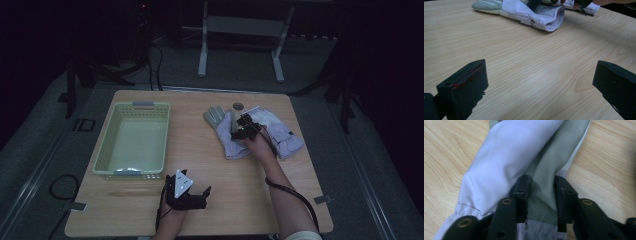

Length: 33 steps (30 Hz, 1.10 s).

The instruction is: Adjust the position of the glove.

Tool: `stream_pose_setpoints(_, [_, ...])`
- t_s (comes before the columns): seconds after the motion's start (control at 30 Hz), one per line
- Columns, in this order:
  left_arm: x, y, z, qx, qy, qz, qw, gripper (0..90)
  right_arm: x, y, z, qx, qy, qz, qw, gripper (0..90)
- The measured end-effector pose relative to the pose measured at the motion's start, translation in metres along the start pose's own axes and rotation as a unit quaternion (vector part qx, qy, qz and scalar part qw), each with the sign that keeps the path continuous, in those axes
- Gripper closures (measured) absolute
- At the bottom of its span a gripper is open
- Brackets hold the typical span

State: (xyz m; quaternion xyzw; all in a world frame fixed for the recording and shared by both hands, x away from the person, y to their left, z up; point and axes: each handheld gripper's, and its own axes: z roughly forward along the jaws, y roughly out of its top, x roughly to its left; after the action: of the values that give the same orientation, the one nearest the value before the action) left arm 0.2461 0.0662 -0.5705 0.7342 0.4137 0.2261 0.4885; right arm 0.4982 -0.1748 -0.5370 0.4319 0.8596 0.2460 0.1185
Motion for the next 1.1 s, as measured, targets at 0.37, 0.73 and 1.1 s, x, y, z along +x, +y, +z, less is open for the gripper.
stream_pose_setpoints(0.37, [0.000,0.000,-0.001,-0.003,0.003,-0.003,1.0000,0.1,0.014,0.003,-0.007,-0.005,-0.036,0.015,0.9992,79.4])
stream_pose_setpoints(0.73, [0.001,-0.001,-0.001,-0.006,0.005,-0.005,1.0000,0.1,0.051,-0.005,-0.073,-0.123,-0.015,0.079,0.9891,81.6])
stream_pose_setpoints(1.1, [-0.001,-0.001,-0.002,-0.006,0.011,0.003,0.9999,0.1,0.084,-0.050,-0.116,-0.175,-0.042,0.118,0.9764,81.6])
